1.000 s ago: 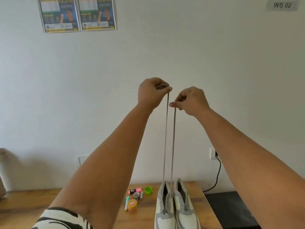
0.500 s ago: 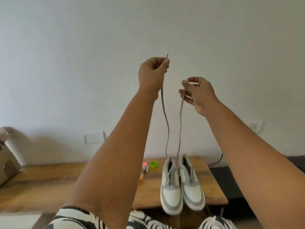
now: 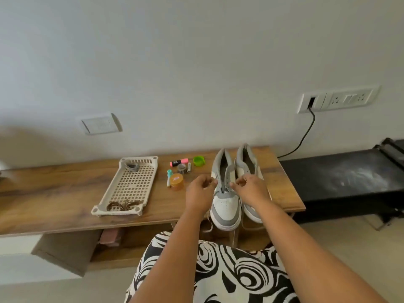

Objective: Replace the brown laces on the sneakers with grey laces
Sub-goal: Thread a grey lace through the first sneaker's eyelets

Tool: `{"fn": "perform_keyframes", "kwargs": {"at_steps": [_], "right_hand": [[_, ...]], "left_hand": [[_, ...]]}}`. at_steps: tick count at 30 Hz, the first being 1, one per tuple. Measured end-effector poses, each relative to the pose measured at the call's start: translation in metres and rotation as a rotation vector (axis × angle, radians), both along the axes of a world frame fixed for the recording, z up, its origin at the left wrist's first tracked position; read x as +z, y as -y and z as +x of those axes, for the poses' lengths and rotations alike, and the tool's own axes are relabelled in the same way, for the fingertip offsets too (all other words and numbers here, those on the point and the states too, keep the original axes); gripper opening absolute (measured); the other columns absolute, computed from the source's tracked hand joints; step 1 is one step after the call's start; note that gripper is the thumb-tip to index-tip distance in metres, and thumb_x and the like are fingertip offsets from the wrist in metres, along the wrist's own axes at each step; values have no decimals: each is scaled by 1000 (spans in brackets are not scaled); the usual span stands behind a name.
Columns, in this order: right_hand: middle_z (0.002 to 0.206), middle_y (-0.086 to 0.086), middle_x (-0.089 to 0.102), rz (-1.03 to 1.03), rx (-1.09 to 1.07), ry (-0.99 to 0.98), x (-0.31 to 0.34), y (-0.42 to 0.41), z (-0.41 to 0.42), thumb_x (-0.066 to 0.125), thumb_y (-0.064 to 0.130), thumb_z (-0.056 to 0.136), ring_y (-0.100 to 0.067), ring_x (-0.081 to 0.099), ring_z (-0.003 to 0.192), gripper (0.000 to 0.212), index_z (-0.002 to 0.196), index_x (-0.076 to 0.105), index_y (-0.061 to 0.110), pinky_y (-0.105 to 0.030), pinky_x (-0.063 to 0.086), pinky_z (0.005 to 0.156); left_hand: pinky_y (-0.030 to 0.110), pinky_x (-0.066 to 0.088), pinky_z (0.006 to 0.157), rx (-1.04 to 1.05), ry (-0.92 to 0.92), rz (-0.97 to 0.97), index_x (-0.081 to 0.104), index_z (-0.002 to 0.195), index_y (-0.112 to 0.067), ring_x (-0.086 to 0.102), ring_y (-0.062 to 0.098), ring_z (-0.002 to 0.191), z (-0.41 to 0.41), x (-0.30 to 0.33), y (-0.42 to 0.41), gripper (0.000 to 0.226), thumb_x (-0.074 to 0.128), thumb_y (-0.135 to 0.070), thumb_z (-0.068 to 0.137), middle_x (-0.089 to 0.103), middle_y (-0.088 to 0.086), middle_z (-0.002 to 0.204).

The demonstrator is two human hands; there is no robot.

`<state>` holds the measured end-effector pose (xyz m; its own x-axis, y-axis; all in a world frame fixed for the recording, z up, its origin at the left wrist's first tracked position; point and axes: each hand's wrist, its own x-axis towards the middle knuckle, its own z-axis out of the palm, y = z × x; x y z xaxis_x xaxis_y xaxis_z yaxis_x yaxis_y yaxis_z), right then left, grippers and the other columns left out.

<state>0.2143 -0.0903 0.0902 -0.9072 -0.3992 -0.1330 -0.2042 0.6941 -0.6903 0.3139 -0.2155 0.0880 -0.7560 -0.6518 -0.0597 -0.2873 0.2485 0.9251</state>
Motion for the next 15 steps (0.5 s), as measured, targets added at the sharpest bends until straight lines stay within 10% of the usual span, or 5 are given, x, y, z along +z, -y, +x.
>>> {"fn": "perform_keyframes", "kwargs": {"at_steps": [15], "right_hand": [[77, -1, 54, -9, 2, -15, -60, 14, -21, 52, 38, 99, -13, 48, 68, 30, 82, 55, 14, -26, 33, 53]], "left_hand": [[28, 47, 69, -40, 166, 73, 61, 98, -19, 59, 11, 87, -19, -66, 8, 15, 57, -33, 98, 66, -4, 94]]}}
